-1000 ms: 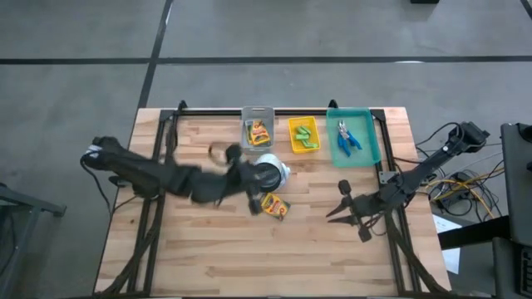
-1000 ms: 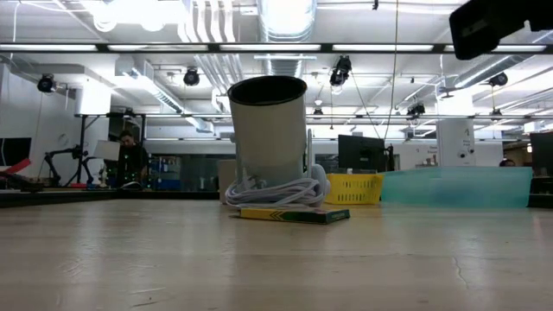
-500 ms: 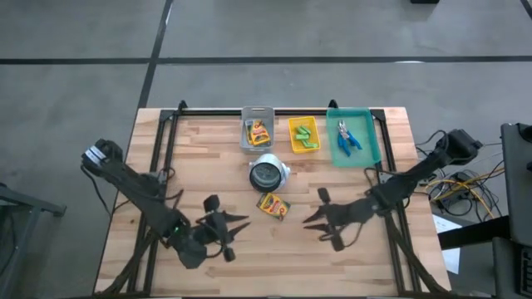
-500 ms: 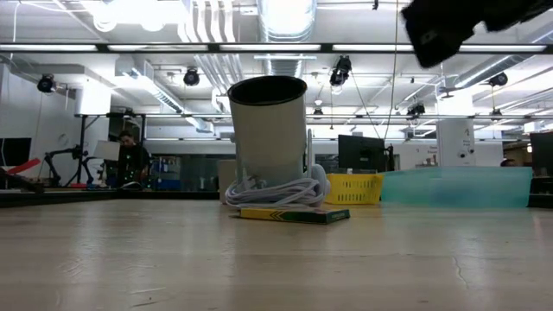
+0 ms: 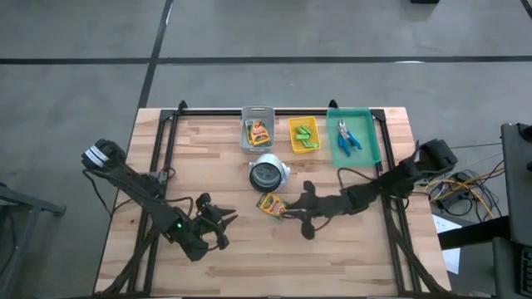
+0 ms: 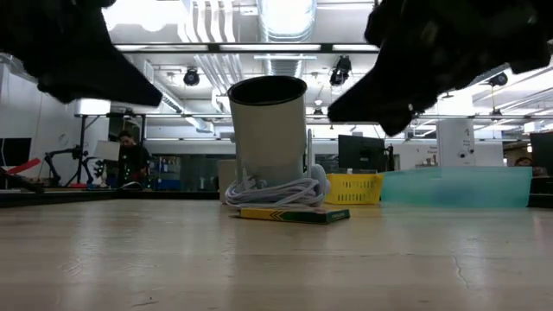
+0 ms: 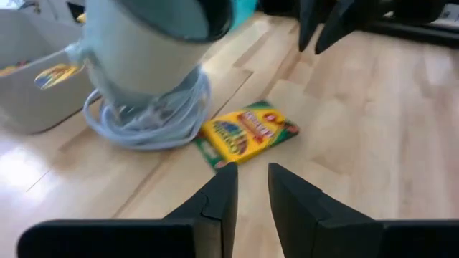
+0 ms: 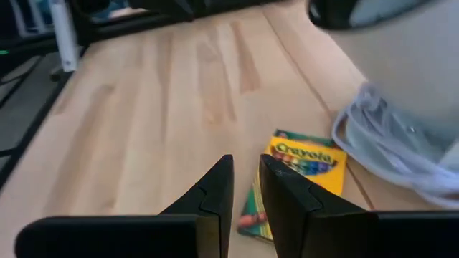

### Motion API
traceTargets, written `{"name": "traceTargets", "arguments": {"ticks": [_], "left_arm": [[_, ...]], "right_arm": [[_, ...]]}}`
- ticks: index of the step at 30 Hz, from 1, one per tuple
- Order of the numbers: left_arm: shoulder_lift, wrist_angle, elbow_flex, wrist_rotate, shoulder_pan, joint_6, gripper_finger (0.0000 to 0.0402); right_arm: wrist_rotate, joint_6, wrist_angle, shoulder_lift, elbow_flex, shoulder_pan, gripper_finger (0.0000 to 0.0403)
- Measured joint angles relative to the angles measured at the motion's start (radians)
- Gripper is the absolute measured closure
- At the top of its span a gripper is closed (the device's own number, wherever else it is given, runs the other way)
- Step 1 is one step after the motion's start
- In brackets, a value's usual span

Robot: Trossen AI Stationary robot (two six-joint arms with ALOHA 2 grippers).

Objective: Pick & Place School Supplies
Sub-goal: Put the pack of crayon into the gray bin

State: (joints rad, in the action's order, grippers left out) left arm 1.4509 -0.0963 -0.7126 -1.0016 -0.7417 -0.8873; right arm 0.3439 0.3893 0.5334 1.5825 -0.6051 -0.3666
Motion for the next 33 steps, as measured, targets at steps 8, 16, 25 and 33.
{"name": "traceTargets", "arguments": {"ticks": [8,16,25,33], "left_arm": [[0.000,0.018,0.059,0.001,0.006,-0.129,0.0319],[0.000,0.017,0.079,0.001,0.008,-0.113,0.0319],[0.000,0.018,0.079,0.001,0.008,-0.112,0.0319],[0.000,0.018,0.079,0.001,0.008,-0.112,0.0319]], "right_arm": [[0.003,0.082,0.031,0.106,-0.012,0.049,0.0335],[0.060,0.082,0.025,0.156,-0.013,0.054,0.0335],[0.059,0.113,0.025,0.192,-0.014,0.067,0.0335],[0.049,0.135,0.024,0.224,-0.015,0.067,0.0335]]}}
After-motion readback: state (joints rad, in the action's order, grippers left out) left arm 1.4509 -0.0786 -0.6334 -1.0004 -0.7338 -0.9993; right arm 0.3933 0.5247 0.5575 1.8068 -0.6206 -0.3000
